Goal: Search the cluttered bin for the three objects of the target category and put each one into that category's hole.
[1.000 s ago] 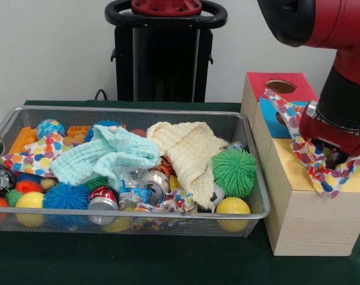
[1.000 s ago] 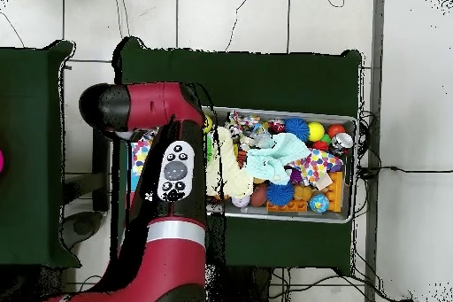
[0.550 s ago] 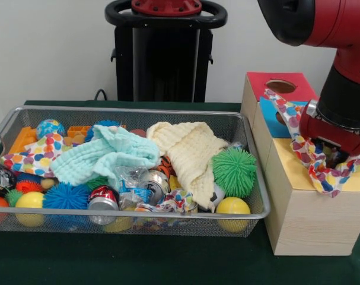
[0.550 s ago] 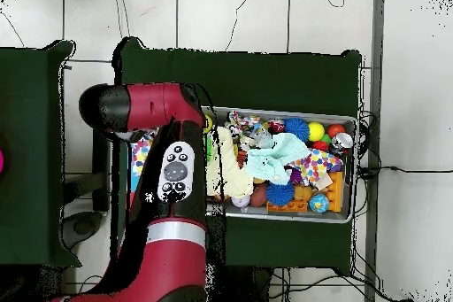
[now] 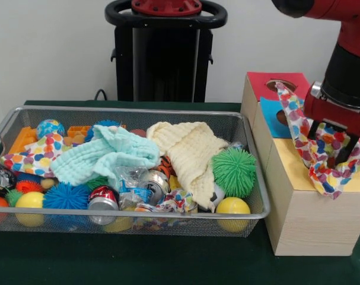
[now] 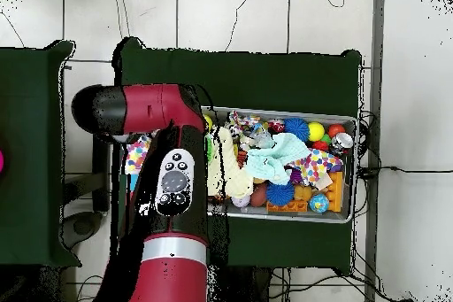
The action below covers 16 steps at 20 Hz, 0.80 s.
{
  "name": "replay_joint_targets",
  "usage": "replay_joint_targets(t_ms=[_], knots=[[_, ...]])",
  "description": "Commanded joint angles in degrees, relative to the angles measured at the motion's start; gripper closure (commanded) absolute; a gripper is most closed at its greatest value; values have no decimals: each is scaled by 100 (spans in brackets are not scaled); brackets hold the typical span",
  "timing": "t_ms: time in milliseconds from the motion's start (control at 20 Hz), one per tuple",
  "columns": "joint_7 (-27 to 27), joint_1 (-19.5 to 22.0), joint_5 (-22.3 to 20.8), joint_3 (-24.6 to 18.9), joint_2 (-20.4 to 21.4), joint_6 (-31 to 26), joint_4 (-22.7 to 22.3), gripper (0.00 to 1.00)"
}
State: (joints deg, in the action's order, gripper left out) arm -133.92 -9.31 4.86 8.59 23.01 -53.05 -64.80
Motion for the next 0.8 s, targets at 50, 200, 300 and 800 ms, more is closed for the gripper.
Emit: replay_joint_targets(t_ms=[50, 200, 300, 800], knots=[[98, 76, -123, -335, 489, -391, -810, 0], [88, 79, -141, -345, 530, -369, -852, 0], [87, 85, -145, -354, 592, -364, -898, 0], [-147, 73, -355, -298, 66, 316, -735, 0]])
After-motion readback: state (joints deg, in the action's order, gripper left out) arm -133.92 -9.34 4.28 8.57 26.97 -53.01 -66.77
